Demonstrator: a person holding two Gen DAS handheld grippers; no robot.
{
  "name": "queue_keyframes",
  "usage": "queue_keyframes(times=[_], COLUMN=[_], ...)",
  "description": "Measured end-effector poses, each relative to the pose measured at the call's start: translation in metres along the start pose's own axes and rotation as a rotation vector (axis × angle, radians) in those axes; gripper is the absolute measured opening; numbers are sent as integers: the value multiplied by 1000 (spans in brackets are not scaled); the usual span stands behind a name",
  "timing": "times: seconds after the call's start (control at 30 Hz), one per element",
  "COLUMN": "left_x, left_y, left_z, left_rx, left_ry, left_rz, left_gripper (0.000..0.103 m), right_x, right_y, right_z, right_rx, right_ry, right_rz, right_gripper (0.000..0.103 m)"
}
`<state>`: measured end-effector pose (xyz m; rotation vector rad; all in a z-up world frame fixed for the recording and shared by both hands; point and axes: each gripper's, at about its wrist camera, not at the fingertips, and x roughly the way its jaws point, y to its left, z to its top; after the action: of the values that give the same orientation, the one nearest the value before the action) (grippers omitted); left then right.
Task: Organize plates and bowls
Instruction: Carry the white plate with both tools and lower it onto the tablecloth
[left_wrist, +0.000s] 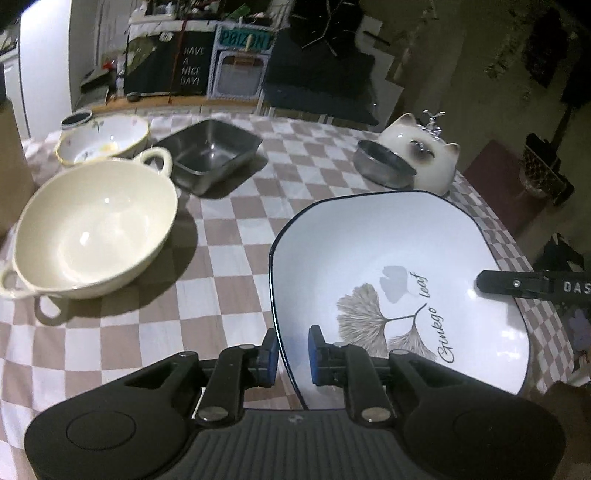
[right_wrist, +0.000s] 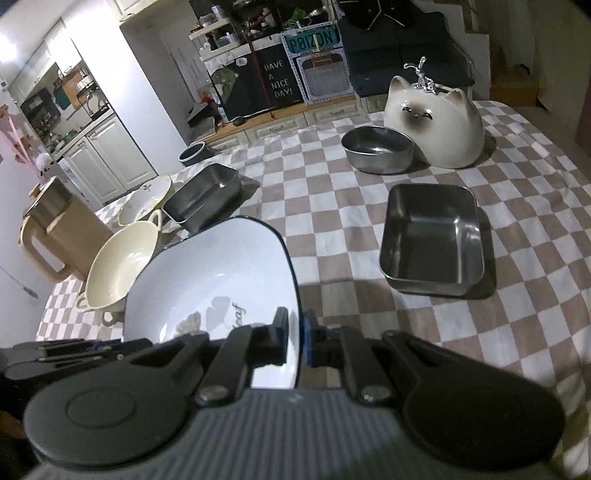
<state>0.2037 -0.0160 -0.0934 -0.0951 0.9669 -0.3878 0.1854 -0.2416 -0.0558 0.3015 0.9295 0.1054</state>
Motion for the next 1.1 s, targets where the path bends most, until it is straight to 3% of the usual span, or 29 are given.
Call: queue_keyframes(times=[0.3,0.53,1.1], left_x=[32,57,54], left_y=[8,-1,-6], left_z=[6,-5,1], left_rx=[-28,91,107], left_ry=[27,103,98], left_rz=[37,107,110], left_gripper=[21,20,19], right_x=[17,30,42], right_y=[8,14,15], right_z=[4,7,9], right_rx=[-38,-62,-97], right_ry=[30,64,105], right_rz=[-48,-78,-142], right_gripper=[7,6,6])
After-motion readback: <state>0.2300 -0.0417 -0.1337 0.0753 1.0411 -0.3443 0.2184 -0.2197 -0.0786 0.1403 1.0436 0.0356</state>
